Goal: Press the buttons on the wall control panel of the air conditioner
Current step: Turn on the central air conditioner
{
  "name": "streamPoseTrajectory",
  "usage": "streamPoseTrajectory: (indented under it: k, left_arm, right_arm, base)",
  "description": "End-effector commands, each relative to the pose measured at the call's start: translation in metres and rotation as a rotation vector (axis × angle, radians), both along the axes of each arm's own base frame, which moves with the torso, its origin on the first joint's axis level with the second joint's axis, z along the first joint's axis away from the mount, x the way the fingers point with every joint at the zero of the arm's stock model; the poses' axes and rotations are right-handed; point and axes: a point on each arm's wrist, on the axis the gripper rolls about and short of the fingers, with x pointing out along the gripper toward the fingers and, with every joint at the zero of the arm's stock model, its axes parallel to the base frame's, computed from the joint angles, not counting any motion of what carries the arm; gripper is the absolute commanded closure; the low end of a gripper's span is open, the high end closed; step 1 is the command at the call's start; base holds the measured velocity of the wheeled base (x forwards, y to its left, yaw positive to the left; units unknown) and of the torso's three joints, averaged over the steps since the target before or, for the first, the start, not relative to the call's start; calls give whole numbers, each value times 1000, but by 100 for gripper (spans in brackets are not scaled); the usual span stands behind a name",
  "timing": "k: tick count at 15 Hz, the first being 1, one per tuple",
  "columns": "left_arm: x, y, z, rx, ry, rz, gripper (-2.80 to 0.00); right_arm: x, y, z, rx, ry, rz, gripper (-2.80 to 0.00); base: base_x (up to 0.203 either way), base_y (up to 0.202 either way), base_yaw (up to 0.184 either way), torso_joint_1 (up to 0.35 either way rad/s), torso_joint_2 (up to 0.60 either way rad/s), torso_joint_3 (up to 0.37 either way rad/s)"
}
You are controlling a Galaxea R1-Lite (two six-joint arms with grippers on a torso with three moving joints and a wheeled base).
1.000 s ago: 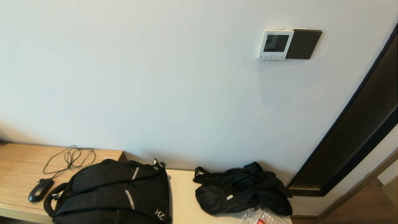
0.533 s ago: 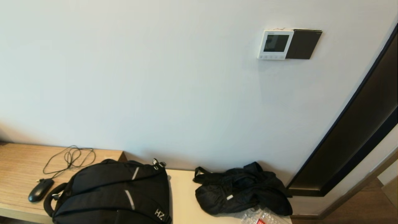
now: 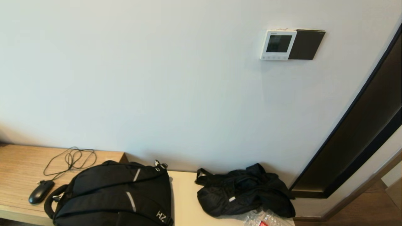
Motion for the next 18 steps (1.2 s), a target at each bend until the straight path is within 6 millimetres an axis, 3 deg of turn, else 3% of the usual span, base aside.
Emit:
streamPoseTrajectory:
  k: [1,4,7,11,13,18]
  left_arm:
    - [0,0,0,0,-2,0,0]
    - [0,0,0,0,-1,0,0]
    - [0,0,0,0,-1,0,0]
    - [0,0,0,0,-2,2,0]
    - [0,0,0,0,-2,2,0]
    - [0,0,0,-2,-2,2,0]
  right_arm:
    - [10,0,42,-7,11,2,0]
    - [36,0,99,-12,7,1,0]
    - [91,-2,138,-8,51,-12,0]
    - [180,-1,167,1,95,-111,0]
    - [227,10,176,4,84,-170,0]
    - [317,45,196,21,31,-230,0]
  base:
    - [0,0,0,0,0,0]
    - [0,0,0,0,0,0]
    - [0,0,0,0,0,0]
    - [0,0,0,0,0,0]
    - [0,0,0,0,0,0]
    - [0,0,0,0,0,0]
